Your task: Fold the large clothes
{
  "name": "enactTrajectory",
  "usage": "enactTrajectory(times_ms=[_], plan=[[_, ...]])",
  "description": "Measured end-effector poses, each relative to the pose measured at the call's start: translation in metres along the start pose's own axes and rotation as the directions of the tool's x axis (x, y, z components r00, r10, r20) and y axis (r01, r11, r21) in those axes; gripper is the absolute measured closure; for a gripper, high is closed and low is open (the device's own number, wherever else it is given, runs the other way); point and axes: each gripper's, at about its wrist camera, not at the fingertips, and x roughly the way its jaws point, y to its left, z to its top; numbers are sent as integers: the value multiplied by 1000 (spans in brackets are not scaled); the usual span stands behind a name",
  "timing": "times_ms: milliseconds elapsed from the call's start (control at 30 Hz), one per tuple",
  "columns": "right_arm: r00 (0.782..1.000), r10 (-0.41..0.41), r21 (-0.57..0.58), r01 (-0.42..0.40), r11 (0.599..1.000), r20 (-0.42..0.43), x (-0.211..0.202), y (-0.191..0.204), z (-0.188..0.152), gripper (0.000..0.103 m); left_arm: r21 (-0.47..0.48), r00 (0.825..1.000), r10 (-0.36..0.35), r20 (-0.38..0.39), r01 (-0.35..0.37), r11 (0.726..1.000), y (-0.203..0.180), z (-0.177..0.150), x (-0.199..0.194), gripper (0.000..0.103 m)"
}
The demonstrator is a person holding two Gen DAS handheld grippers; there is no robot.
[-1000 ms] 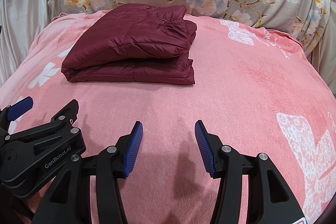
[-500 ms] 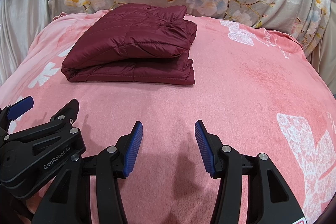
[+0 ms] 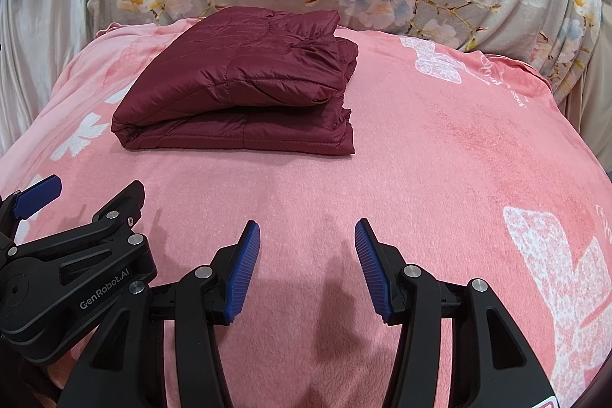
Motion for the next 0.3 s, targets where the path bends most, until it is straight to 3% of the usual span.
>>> enactTrajectory(times_ms=[300], plan=[[1000, 0, -1, 0, 1000, 1, 0, -1, 0, 52, 0, 1000, 6, 8, -6, 1000, -3, -1, -3, 14]])
